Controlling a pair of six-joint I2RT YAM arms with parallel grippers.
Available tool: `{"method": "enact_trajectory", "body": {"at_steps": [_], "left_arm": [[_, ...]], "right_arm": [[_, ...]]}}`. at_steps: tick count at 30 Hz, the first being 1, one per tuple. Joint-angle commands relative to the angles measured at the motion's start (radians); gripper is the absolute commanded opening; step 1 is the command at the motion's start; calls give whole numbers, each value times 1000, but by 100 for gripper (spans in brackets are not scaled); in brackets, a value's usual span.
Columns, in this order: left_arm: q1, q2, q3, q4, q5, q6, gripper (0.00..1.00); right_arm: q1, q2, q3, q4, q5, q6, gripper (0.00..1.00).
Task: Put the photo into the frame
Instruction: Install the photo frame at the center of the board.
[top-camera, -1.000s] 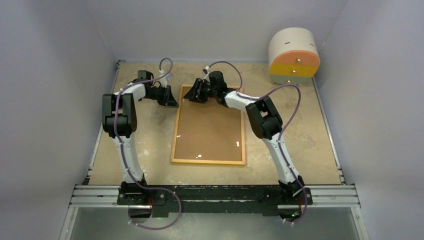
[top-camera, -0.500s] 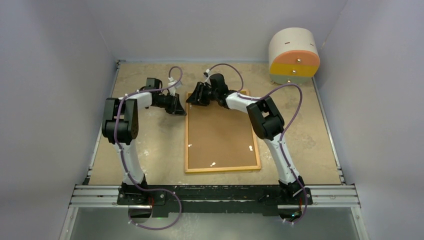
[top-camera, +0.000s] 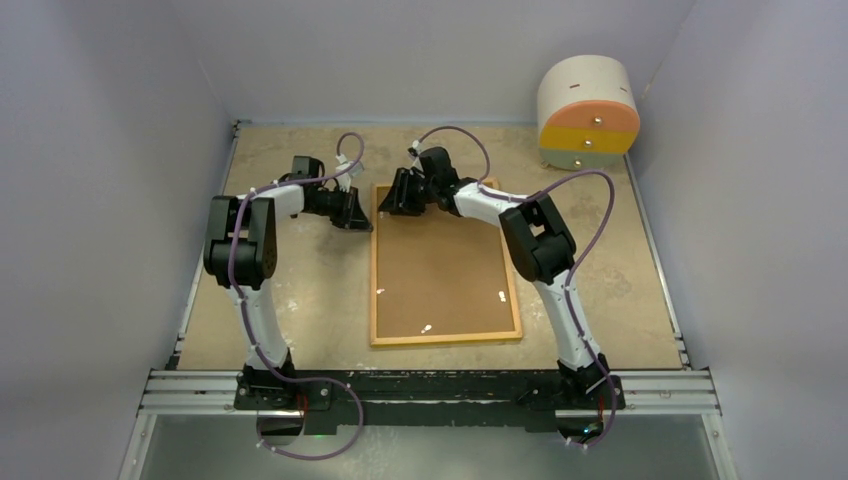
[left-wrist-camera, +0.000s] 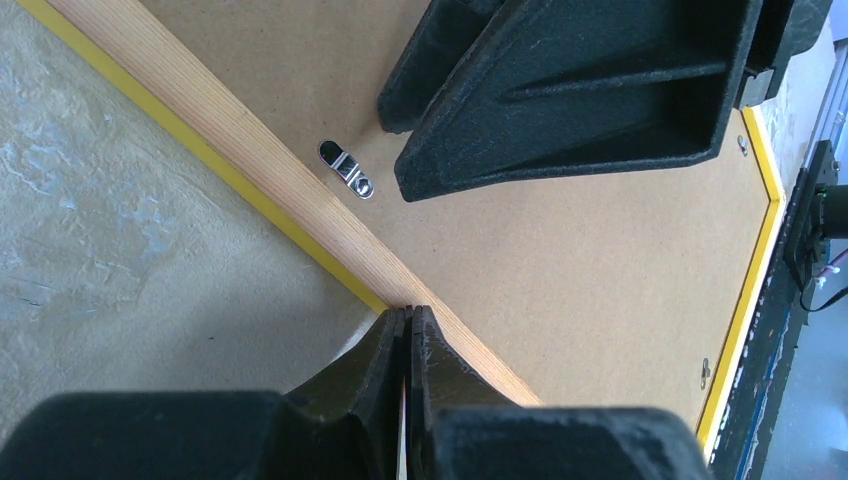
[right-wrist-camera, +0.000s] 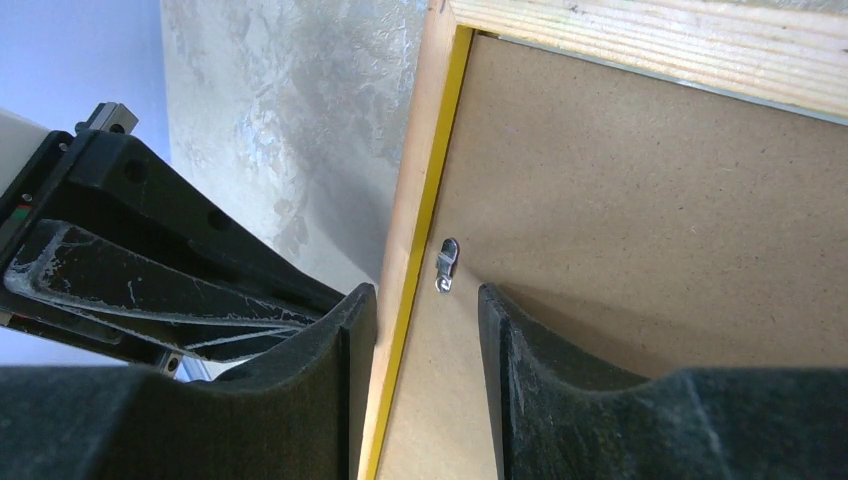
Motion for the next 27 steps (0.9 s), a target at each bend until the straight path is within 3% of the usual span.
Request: {"method": "enact_trajectory", "body": {"at_steps": [1,27], "left_arm": [[-22,36,-45,-51,-81,16,4],[-22,27,-50,-47,-87,15,2]], "right_arm": [[0,-17,-6,-42,11,-34,46],[22,96,71,47,-143,35,44]]}}
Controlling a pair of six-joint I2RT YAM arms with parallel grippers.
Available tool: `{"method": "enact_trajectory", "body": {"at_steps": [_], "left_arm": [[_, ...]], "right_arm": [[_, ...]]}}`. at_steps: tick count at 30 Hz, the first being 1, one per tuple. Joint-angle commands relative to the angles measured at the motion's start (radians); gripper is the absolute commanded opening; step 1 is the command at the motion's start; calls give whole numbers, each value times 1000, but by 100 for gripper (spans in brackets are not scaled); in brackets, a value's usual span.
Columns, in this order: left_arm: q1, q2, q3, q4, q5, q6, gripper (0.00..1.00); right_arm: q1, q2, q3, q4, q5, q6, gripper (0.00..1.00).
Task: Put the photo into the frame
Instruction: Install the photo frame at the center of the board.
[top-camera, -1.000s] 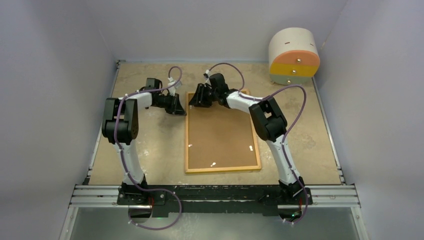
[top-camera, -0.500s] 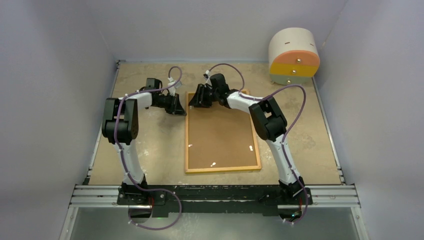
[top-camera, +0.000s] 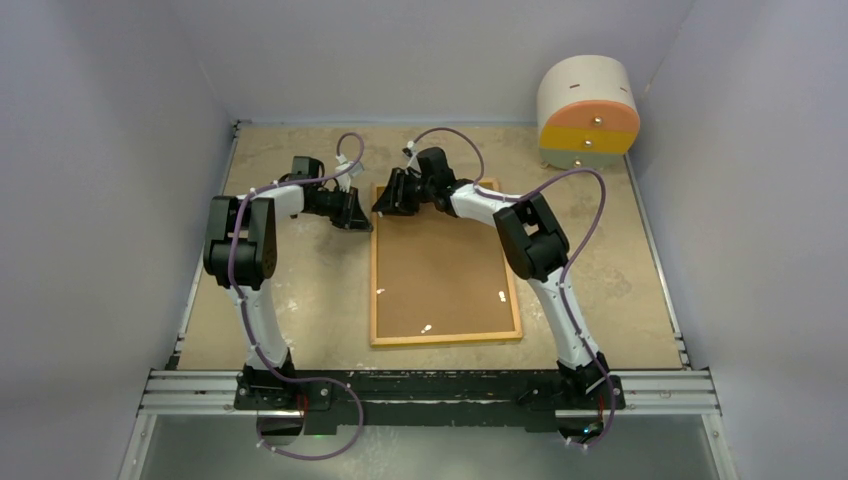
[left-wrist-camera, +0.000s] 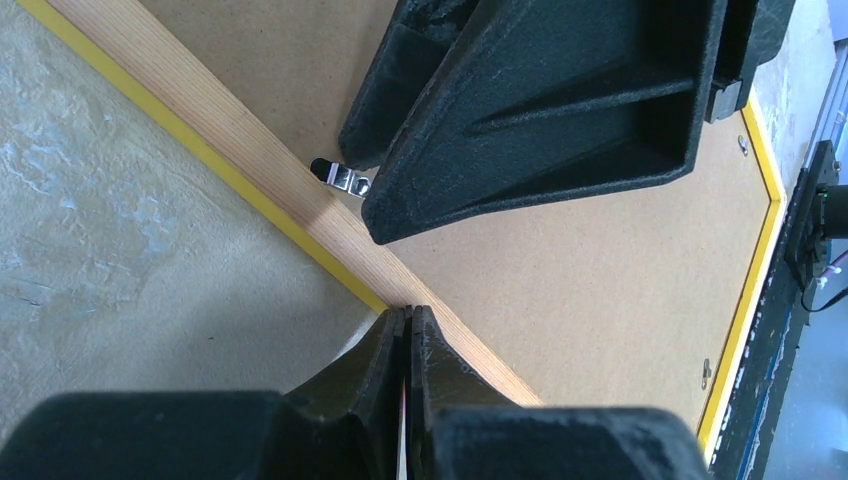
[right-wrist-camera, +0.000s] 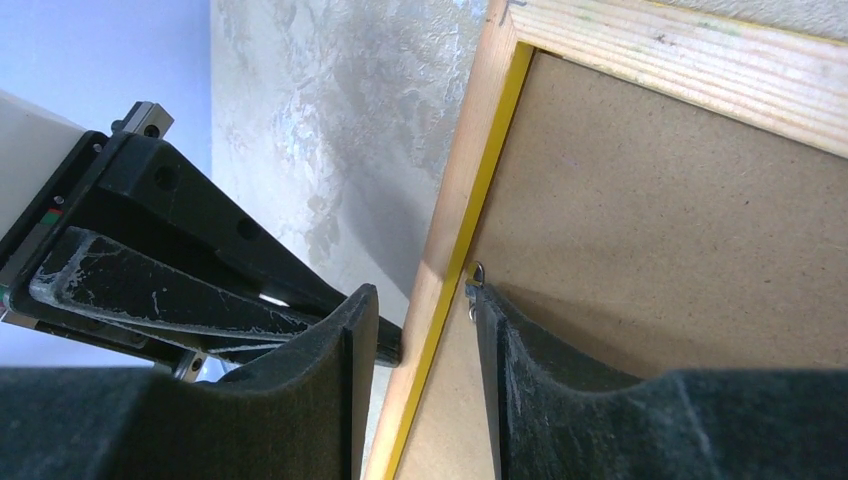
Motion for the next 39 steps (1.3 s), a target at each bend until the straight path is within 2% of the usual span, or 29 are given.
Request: {"method": "enact_trajectory", "body": {"at_steps": [1,15,30,39], "left_arm": [[-23,28,-45,-55,-86,17,2],[-23,27,-41,-53,-91,17,1],[-23,24,-35,-55,-95,15,1],[-23,22,-31,-53,-102,12,1]], "right_arm": [[14,39,26,-14,-57,6,44],[14,74,84,-64,-156,-27,42],[14,132,258,-293,-221,-161,41],[29,135,236,-302,-261,-184,41]]}}
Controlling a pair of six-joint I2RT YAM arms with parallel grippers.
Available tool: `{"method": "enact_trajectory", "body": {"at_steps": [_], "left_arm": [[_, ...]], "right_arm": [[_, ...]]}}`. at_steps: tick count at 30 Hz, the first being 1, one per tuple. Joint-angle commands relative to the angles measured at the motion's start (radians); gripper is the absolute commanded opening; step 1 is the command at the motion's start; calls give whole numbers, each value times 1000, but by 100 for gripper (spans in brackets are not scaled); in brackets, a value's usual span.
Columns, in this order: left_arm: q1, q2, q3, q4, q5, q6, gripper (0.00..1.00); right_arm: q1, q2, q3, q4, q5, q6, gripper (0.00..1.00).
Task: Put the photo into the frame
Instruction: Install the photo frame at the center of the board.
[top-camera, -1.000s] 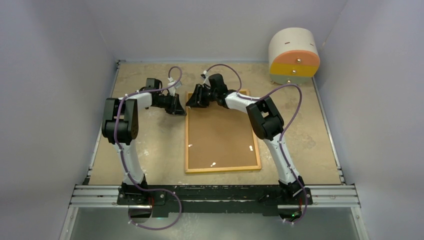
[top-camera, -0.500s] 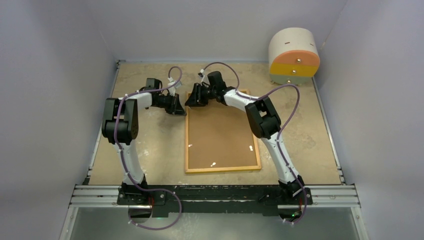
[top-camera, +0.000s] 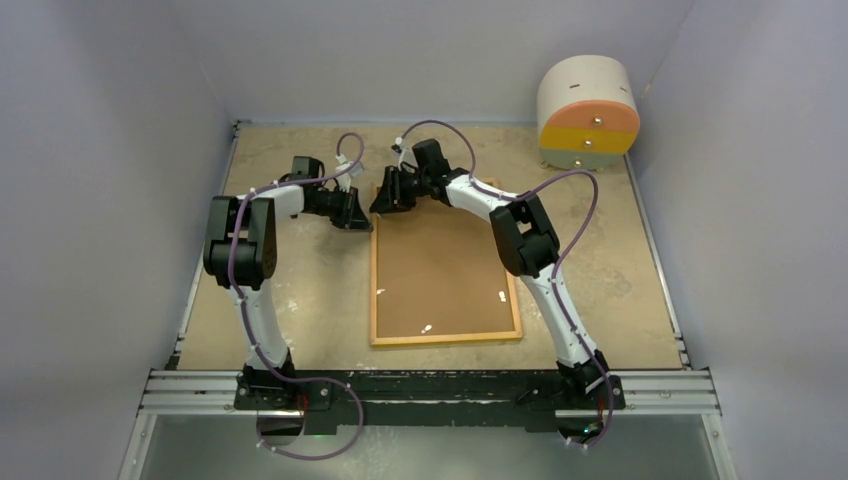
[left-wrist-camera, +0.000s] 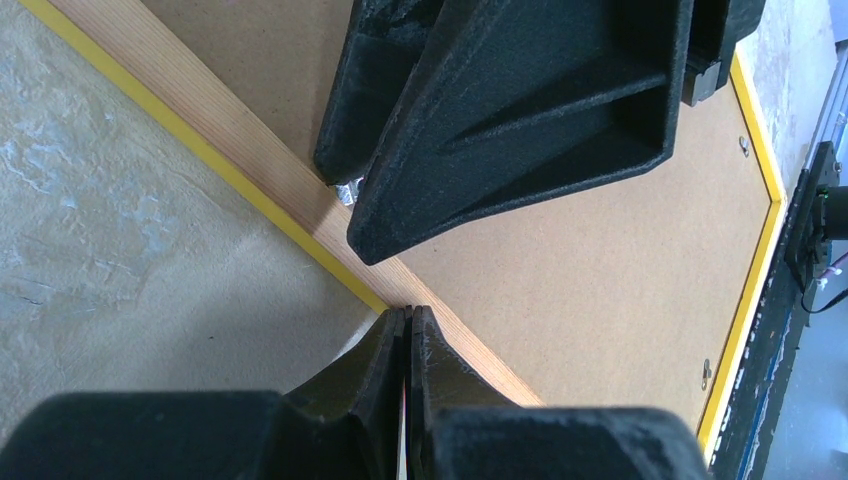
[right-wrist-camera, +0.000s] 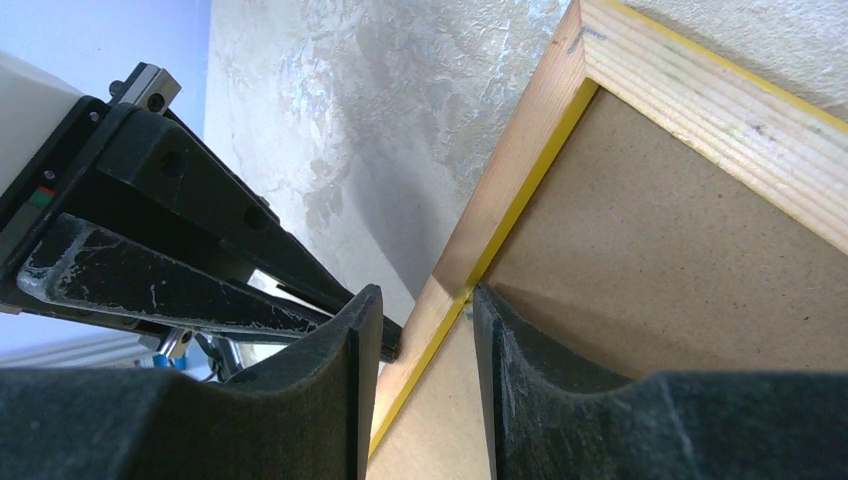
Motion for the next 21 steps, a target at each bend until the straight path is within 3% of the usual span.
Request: {"method": "enact_trajectory", "body": {"at_steps": [1,15,21], "left_arm": [[-23,23,-30,-50,-97,14,0],[-21,6,-23,-80,-111,33,0],[-2,-28,-6,-122,-110,50,0]], "right_arm": [[44,22,2,-105,-97,-30,41],[71,79,111,-179,-210,-82,43],[43,-2,164,-173,-95,-83,56]]}}
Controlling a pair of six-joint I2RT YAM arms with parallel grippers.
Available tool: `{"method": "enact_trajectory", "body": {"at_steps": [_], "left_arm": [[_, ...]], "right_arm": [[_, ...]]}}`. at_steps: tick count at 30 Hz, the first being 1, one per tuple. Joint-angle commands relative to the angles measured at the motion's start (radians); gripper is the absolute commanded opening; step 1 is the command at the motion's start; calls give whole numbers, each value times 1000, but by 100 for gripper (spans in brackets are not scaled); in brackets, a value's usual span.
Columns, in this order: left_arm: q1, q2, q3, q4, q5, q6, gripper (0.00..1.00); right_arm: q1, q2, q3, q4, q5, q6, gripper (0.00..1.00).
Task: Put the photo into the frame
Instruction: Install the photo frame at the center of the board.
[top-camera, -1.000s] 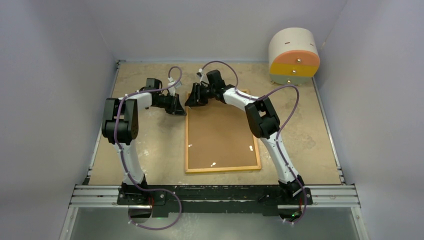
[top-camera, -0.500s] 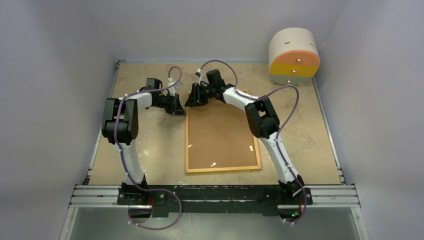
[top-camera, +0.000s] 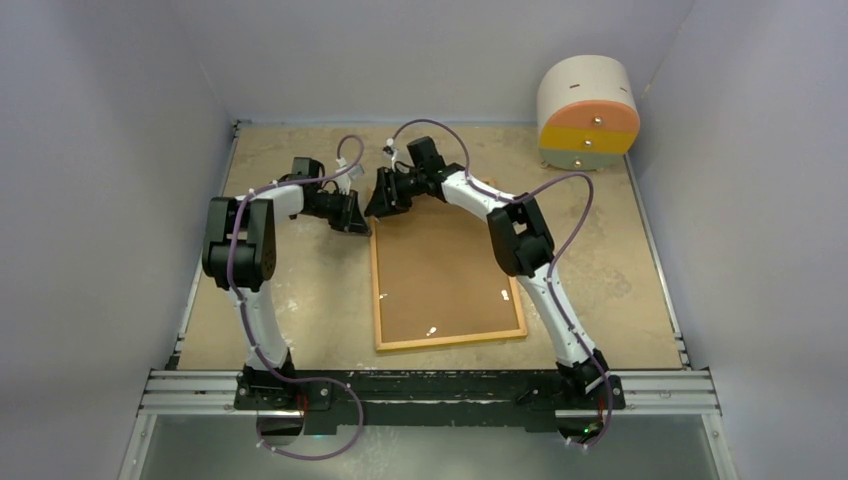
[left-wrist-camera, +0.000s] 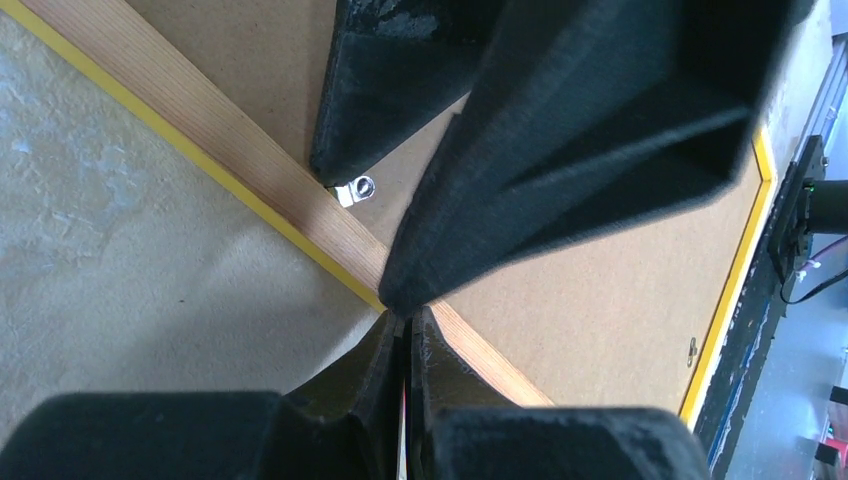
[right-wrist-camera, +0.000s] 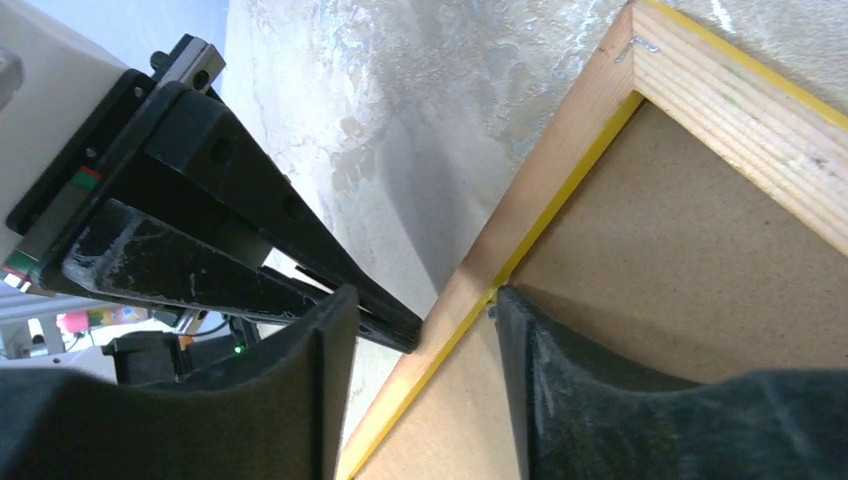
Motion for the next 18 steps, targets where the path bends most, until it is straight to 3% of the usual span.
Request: {"method": "enact_trajectory", "body": {"at_steps": [1,5,8,10,18], "left_arm": [[6,-24,3,-71,-92,60,2],[38,-59,50,-181,-92,134,31],[35,-93,37,-244,-113,210,43],[22,-122,3,-257,-147,250,47],[-80,-216,-151,-249,-231,351,49]], "right_arm": [[24,-88,32,-27,51,7,61],[-66,-274,-133,72,238,81,79],[-144,-464,-382,157,405,136,93],[-190,-581,-544,201,515,158,99],[-319,-904,-988,163,883,181,99]]}}
